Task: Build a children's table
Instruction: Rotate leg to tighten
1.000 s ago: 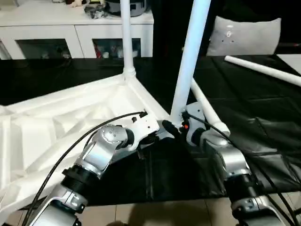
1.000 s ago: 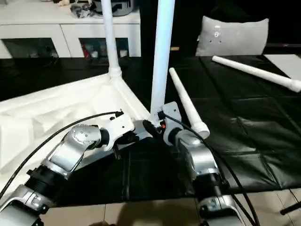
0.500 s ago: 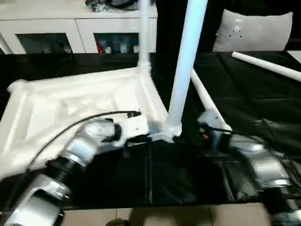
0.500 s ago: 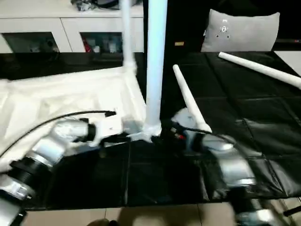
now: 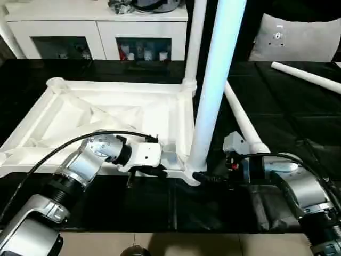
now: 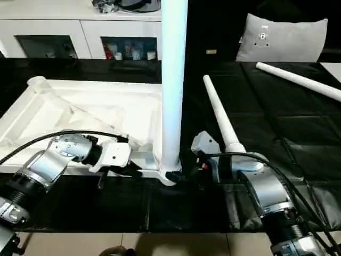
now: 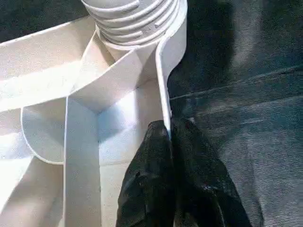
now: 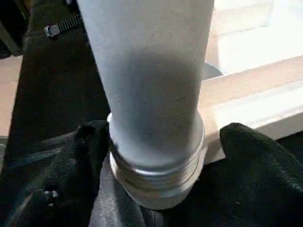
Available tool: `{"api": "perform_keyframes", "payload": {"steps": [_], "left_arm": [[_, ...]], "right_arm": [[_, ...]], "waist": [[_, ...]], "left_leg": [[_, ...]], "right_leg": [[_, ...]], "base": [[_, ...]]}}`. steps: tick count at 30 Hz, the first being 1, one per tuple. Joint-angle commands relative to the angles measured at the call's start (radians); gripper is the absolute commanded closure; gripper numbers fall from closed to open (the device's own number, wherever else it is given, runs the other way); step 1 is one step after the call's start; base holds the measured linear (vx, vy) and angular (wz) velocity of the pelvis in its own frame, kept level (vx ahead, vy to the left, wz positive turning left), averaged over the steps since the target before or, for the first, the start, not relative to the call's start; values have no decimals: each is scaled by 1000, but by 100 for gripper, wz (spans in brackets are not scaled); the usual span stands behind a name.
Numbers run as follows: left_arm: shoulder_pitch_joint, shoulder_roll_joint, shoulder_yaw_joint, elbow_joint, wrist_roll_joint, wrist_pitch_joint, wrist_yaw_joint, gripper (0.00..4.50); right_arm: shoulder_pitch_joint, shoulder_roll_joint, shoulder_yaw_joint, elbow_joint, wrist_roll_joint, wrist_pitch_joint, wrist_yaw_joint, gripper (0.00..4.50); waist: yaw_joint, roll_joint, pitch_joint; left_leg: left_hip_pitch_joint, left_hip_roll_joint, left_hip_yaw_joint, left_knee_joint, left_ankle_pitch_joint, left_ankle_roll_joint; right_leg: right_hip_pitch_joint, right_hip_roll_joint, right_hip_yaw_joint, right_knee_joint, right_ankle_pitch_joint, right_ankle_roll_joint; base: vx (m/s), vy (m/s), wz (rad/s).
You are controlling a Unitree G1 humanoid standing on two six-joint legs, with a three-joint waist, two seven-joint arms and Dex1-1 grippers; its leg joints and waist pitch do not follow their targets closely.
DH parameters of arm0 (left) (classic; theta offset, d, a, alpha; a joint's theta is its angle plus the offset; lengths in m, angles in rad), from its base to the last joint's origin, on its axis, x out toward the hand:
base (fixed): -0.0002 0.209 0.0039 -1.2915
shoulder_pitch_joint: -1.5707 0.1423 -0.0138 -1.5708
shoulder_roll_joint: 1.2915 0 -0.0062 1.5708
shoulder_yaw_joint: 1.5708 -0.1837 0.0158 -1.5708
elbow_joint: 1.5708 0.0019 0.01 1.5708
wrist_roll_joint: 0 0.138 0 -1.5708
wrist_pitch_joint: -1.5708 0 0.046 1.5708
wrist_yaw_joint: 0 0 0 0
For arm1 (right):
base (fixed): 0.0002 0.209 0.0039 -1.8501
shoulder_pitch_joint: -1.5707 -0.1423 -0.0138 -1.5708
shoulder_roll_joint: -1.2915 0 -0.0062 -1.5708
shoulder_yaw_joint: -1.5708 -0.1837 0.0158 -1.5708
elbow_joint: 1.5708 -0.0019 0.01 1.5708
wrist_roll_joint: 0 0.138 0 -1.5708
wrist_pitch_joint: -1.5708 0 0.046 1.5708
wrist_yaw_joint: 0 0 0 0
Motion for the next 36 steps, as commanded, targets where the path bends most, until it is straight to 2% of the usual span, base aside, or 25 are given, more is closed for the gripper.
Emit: {"api": "perform_keyframes", "payload": {"steps": [1,5,12,15,17,19,20,23,24,26,27,29,30,31,33,34,35,36], "left_arm": [[0,-6,-57,11,27,-29,-41,450],[-2,-12,-58,24,27,-42,-48,450],[6,-16,-51,22,17,-26,-54,450],[31,-25,-30,-26,-24,42,-58,450],[59,-34,-10,-84,-47,115,-33,450],[85,-63,15,-132,-69,202,20,450],[93,-73,23,-148,-75,230,40,450],[125,-146,44,-214,-57,357,174,450],[133,-195,47,-237,-42,418,240,450],[133,-241,49,-244,-27,466,296,450],[128,-274,52,-241,-14,497,337,450],[113,-334,56,-229,15,536,414,450],[113,-334,56,-229,15,536,414,450],[102,-358,59,-219,25,555,451,450],[78,-390,55,-193,48,568,506,450],[74,-394,54,-189,54,568,516,450],[72,-382,51,-185,65,561,513,450],[74,-374,49,-187,74,563,512,450]], "right_arm": [[-5,3,16,-24,17,5,8,87],[-10,11,23,-15,21,3,7,118],[-10,32,18,-11,22,14,6,170],[2,41,17,-24,37,25,-2,175],[16,66,6,-47,63,66,-34,177],[17,98,0,-43,50,85,-98,178],[17,108,0,-40,43,86,-117,178],[-9,198,-11,39,-22,104,-293,178],[-38,256,-31,102,-41,114,-396,178],[-66,298,-44,156,-59,123,-481,178],[-87,323,-50,194,-73,130,-537,178],[-125,364,-57,260,-102,134,-639,178],[-125,364,-57,260,-102,134,-639,178],[-142,383,-68,293,-106,131,-681,178],[-168,416,-105,346,-103,111,-732,178],[-172,422,-115,354,-101,106,-738,122],[-167,420,-128,347,-92,103,-733,122],[-165,422,-138,345,-88,100,-732,106]], "waist": [[-3,-5,-58],[0,-3,-60],[1,-5,-60],[0,-3,-60],[0,-1,-61],[-5,-2,-60],[-8,-5,-57],[-25,-4,-46],[-41,-6,-44],[-54,-6,-40],[-69,-7,-39],[-82,-7,-36],[-82,-7,-37],[-80,-9,-38],[-82,-8,-35],[-79,-9,-37],[-78,-9,-36],[-78,-25,-37]], "left_leg": [[28,61,-21,-62,-226,19],[27,61,-22,-61,-214,20],[28,61,-21,-61,-217,18],[26,60,-21,-61,-212,15],[26,62,-22,-61,-200,19],[26,60,-22,-62,-199,21],[27,59,-22,-63,-215,18],[31,57,-25,-72,-303,-17],[26,56,-33,-79,-328,-39],[32,54,-34,-79,-365,-50],[34,52,-36,-79,-391,-59],[38,48,-40,-76,-427,-57],[39,47,-40,-74,-429,-55],[43,46,-39,-72,-438,-47],[49,44,-38,-69,-456,-44],[51,43,-39,-68,-456,-40],[49,44,-39,-69,-455,-38],[42,45,-40,-73,-450,-34]], "right_leg": [[33,-79,34,-67,-110,-228],[34,-77,32,-65,-84,-228],[35,-78,32,-66,-101,-226],[36,-79,32,-64,-101,-231],[36,-79,32,-61,-74,-239],[34,-75,30,-62,-70,-240],[34,-76,31,-66,-103,-238],[26,-80,34,-81,-274,-215],[31,-82,33,-83,-348,-192],[23,-80,32,-91,-403,-179],[21,-80,33,-94,-436,-173],[17,-82,32,-106,-506,-150],[17,-82,32,-110,-520,-142],[11,-81,34,-116,-539,-127],[3,-79,34,-123,-565,-119],[2,-80,34,-127,-582,-106],[2,-80,34,-128,-584,-101],[7,-77,32,-127,-581,-92]], "base": [[0,0,0],[0,0,0],[0,0,0],[0,0,0],[0,0,0],[0,0,0],[0,0,0],[0,0,0],[0,0,0],[0,0,0],[0,0,0],[0,0,0],[0,0,0],[0,0,0],[0,0,0],[0,0,0],[0,0,0],[0,0,0]]}}
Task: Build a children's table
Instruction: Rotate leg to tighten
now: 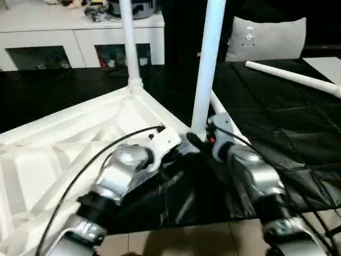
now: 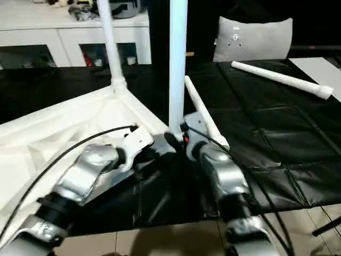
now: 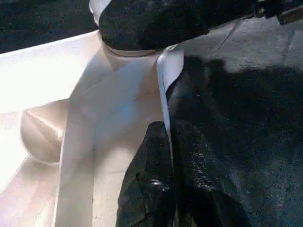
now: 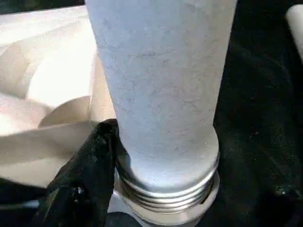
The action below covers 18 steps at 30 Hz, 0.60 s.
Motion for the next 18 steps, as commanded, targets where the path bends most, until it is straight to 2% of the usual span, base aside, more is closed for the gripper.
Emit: {"api": "perform_keyframes", "payload": {"steps": [1,3,4,5,7,8,9,11,13,15,18], "left_arm": [[-20,-26,-82,-34,-1,-36,-44,450],[-13,18,-83,-25,20,-55,-52,450],[-13,29,-84,-20,23,-63,-53,450],[-13,37,-84,-16,26,-68,-51,450],[-16,54,-81,-2,30,-80,-52,450],[-18,62,-80,5,31,-90,-57,450],[-22,81,-79,18,33,-109,-69,450],[-27,109,-83,33,38,-136,-88,450],[-32,145,-90,52,39,-176,-119,450],[-36,176,-100,63,34,-217,-154,450],[-42,220,-119,79,30,-283,-213,450]], "right_arm": [[10,29,19,46,13,11,9,106],[38,1,8,7,29,-23,57,81],[47,-7,7,-6,33,-33,68,74],[52,-13,6,-14,37,-43,79,74],[68,-30,5,-39,50,-56,122,47],[76,-41,6,-53,54,-64,142,38],[93,-66,9,-85,63,-74,188,33],[113,-106,16,-125,69,-87,246,18],[131,-160,18,-170,83,-88,315,7],[137,-200,14,-195,94,-86,365,7],[135,-259,19,-217,100,-81,438,7]], "waist": [[7,-3,-42],[13,-4,-44],[14,1,-44],[16,0,-46],[20,6,-49],[21,4,-50],[28,3,-53],[31,1,-54],[37,1,-57],[38,2,-58],[37,2,-59]], "left_leg": [[25,49,-45,-78,-441,-36],[26,53,-41,-78,-437,-35],[18,53,-41,-83,-429,-35],[17,53,-40,-83,-419,-34],[14,53,-36,-82,-382,-30],[14,53,-34,-81,-375,-26],[12,51,-32,-78,-336,-15],[12,51,-28,-74,-315,-4],[7,50,-27,-70,-256,15],[4,50,-28,-68,-230,29],[5,51,-27,-66,-218,33]], "right_leg": [[-2,-80,31,-119,-549,-100],[-5,-77,34,-115,-474,-116],[1,-74,34,-110,-422,-126],[4,-73,34,-107,-394,-128],[10,-73,35,-96,-291,-160],[11,-72,35,-96,-273,-165],[19,-72,35,-92,-219,-175],[20,-73,36,-90,-194,-181],[29,-71,35,-83,-122,-190],[33,-72,32,-79,-87,-201],[34,-71,29,-76,-80,-215]], "base": [[0,0,0],[0,0,0],[0,0,0],[0,0,0],[0,0,0],[0,0,0],[0,0,0],[0,0,0],[0,0,0],[0,0,0],[0,0,0]]}}
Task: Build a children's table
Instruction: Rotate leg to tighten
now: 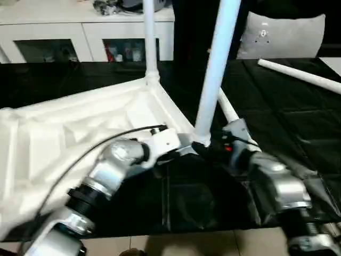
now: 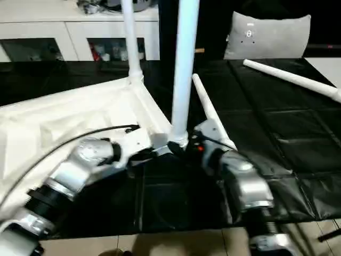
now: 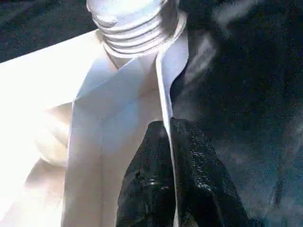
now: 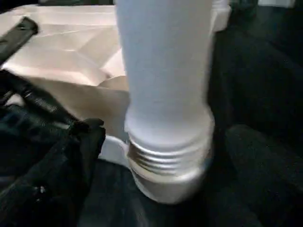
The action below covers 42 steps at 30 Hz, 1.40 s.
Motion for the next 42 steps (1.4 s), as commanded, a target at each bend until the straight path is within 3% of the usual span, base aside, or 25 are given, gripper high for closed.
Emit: {"api": "perform_keyframes", "payload": {"steps": [1,10,15,21,22,23,27,33,35,36,38,41,42], "left_arm": [[7,44,-52,38,36,-49,-70,450],[-14,136,-107,79,0,-265,-281,450],[-25,146,-118,89,-14,-318,-339,450],[-37,134,-116,93,-51,-344,-401,450],[-39,133,-117,99,-50,-349,-402,450],[-41,131,-117,105,-49,-350,-402,450],[-44,128,-116,115,-46,-350,-408,450],[-36,120,-104,109,-64,-320,-419,450],[-22,113,-89,82,-91,-270,-419,450],[-1,101,-71,39,-111,-200,-391,450],[17,85,-57,10,-121,-154,-358,450],[45,47,-36,-38,-126,-70,-284,450],[56,20,-28,-61,-121,-29,-237,450]], "right_arm": [[-6,-36,15,-32,5,-6,64,7],[-7,-149,101,-80,-1,-30,275,7],[-13,-147,130,-83,0,-14,304,45],[-26,-121,173,-65,-9,-11,323,105],[-27,-118,176,-61,-11,-11,321,117],[-29,-115,176,-59,-10,-10,320,126],[-28,-108,172,-64,6,7,324,161],[-14,-106,169,-83,26,32,329,183],[-2,-95,156,-104,60,73,328,183],[13,-81,155,-121,66,106,301,183],[19,-60,158,-121,55,123,261,185],[12,0,152,-91,24,138,153,185],[-8,47,139,-49,0,146,62,185]], "waist": [[6,-2,-60],[16,-4,-59],[37,-2,-59],[40,4,-60],[41,1,-61],[44,5,-61],[46,6,-62],[47,4,-64],[48,3,-64],[48,-2,-64],[47,-2,-63],[39,-3,-56],[33,-10,-51]], "left_leg": [[16,50,-26,-56,-214,36],[17,55,-22,-53,-211,48],[23,60,-22,-56,-232,23],[22,58,-21,-54,-227,18],[22,58,-21,-53,-229,16],[23,58,-22,-53,-229,14],[23,58,-22,-55,-238,4],[23,58,-22,-53,-219,7],[23,58,-21,-51,-207,13],[22,58,-19,-51,-202,17],[19,58,-21,-52,-196,21],[23,57,-22,-58,-246,3],[24,56,-24,-62,-282,-11]], "right_leg": [[43,-72,32,-74,-80,-217],[39,-73,30,-68,-74,-239],[33,-76,32,-67,-124,-231],[33,-77,32,-63,-92,-238],[34,-76,33,-63,-92,-236],[33,-77,32,-63,-93,-235],[35,-75,32,-62,-91,-232],[36,-75,32,-60,-73,-233],[37,-75,31,-57,-57,-239],[38,-74,32,-56,-47,-243],[37,-76,31,-57,-63,-242],[29,-79,33,-68,-174,-230],[27,-79,34,-76,-257,-211]], "base": [[0,0,0],[0,0,0],[0,0,0],[0,0,0],[0,0,0],[0,0,0],[0,0,0],[0,0,0],[0,0,0],[0,0,0],[0,0,0],[0,0,0],[0,0,0]]}}
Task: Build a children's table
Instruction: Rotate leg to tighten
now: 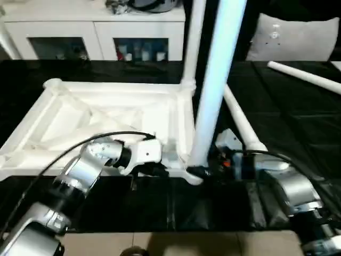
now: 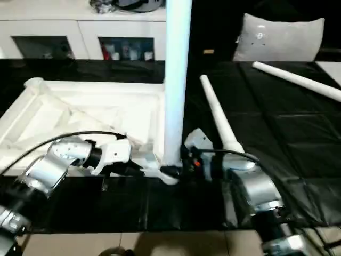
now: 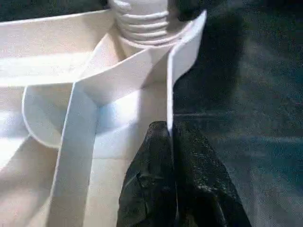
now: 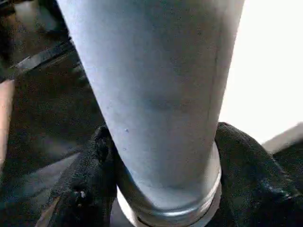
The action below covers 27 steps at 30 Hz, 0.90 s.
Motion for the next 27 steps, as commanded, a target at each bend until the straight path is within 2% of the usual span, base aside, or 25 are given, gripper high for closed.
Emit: {"api": "perform_keyframes", "payload": {"steps": [1,2,3,4,6,7,8,9,10,11,12,13,14,15,16,17,18,20,21,23,24,27], "left_arm": [[28,-109,-44,-66,-4,85,96,450],[30,-127,-44,-74,7,105,125,450],[30,-137,-44,-77,12,116,140,450],[31,-161,-43,-85,22,143,175,450],[29,-202,-40,-103,36,190,226,450],[20,-244,-37,-110,46,225,270,450],[13,-267,-35,-114,52,244,295,450],[6,-287,-38,-119,64,262,322,450],[5,-287,-41,-122,67,264,325,450],[1,-287,-42,-120,72,264,329,450],[-2,-284,-43,-117,79,261,331,450],[-4,-277,-44,-114,90,263,334,450],[-5,-265,-46,-110,100,260,334,450],[-5,-252,-46,-105,108,254,333,450],[-4,-245,-47,-106,111,254,334,450],[-3,-241,-47,-104,112,252,334,450],[-1,-219,-43,-94,122,244,332,450],[0,-215,-42,-92,123,241,330,450],[0,-187,-39,-76,129,217,315,450],[-3,-149,-40,-56,126,189,292,450],[-4,-141,-40,-51,127,180,288,450],[-10,-116,-43,-33,126,149,268,450]], "right_arm": [[-52,113,-11,104,-27,45,-210,185],[-71,140,-19,139,-43,48,-272,185],[-80,153,-23,157,-50,50,-301,185],[-101,180,-34,196,-62,59,-361,185],[-131,219,-50,250,-76,63,-444,185],[-156,247,-63,294,-84,42,-504,185],[-169,261,-69,318,-89,25,-537,185],[-179,276,-82,335,-91,8,-560,185],[-178,279,-87,334,-91,8,-560,129],[-177,281,-98,332,-85,8,-560,115],[-173,283,-115,329,-78,6,-560,115],[-170,280,-130,328,-72,2,-558,115],[-162,272,-135,319,-68,-4,-546,98],[-152,263,-138,308,-64,-14,-532,82],[-147,257,-138,304,-62,-23,-526,73],[-143,253,-138,300,-60,-25,-519,72],[-119,228,-134,271,-51,-46,-474,67],[-115,223,-134,265,-50,-49,-466,39],[-82,186,-131,224,-39,-77,-407,30],[-40,131,-130,163,-25,-100,-314,27],[-31,115,-125,149,-25,-105,-293,19],[-9,66,-116,113,-22,-119,-229,8]], "waist": [[-10,-9,-44],[-17,-8,-44],[-32,-7,-39],[-44,-9,-38],[-58,-9,-36],[-65,-12,-36],[-68,-10,-35],[-68,-12,-34],[-66,-15,-34],[-64,-14,-34],[-64,-15,-36],[-61,-12,-39],[-54,-9,-43],[-51,-10,-44],[-49,-6,-45],[-47,-6,-47],[-40,1,-50],[-39,-3,-52],[-35,-1,-55],[-24,-3,-55],[-23,-2,-56],[-16,-4,-59]], "left_leg": [[24,53,-29,-75,-315,-29],[24,53,-32,-75,-329,-39],[21,51,-40,-81,-363,-58],[24,50,-44,-83,-402,-68],[34,46,-46,-80,-453,-68],[34,47,-46,-78,-461,-67],[35,45,-47,-78,-469,-65],[43,44,-48,-74,-489,-65],[47,43,-48,-71,-497,-57],[48,43,-47,-71,-499,-54],[46,41,-47,-71,-498,-48],[44,45,-46,-75,-490,-45],[48,48,-43,-75,-483,-46],[45,48,-40,-78,-460,-42],[30,50,-41,-85,-423,-39],[27,52,-40,-86,-400,-37],[28,51,-35,-80,-365,-28],[27,52,-32,-78,-351,-23],[23,50,-32,-76,-334,-18],[26,52,-27,-71,-313,-3],[17,50,-27,-72,-288,3],[13,48,-25,-65,-226,19]], "right_leg": [[26,-80,33,-88,-339,-190],[25,-83,32,-88,-374,-184],[25,-82,29,-91,-445,-160],[23,-82,27,-97,-502,-138],[13,-83,28,-113,-570,-115],[10,-85,30,-114,-580,-112],[8,-84,28,-118,-589,-109],[1,-83,26,-127,-620,-98],[-3,-83,27,-133,-635,-85],[-4,-82,27,-135,-635,-82],[-4,-79,27,-136,-623,-76],[-2,-77,29,-132,-585,-83],[-4,-78,31,-131,-547,-88],[-1,-72,33,-123,-461,-109],[12,-71,32,-111,-381,-126],[15,-70,32,-105,-337,-136],[18,-71,35,-99,-257,-157],[19,-71,35,-98,-240,-167],[24,-72,34,-97,-226,-171],[21,-69,36,-97,-188,-173],[29,-69,35,-92,-157,-178],[35,-70,33,-84,-98,-195]], "base": [[0,0,0],[0,0,0],[-51,20,-14],[-51,25,-13],[-25,13,-6],[0,0,0],[0,0,0],[0,0,0],[0,0,0],[0,0,0],[0,0,0],[0,0,0],[0,0,0],[0,0,0],[0,0,0],[0,0,0],[0,0,0],[0,0,0],[0,0,0],[0,0,0],[0,0,0],[0,0,0]]}}
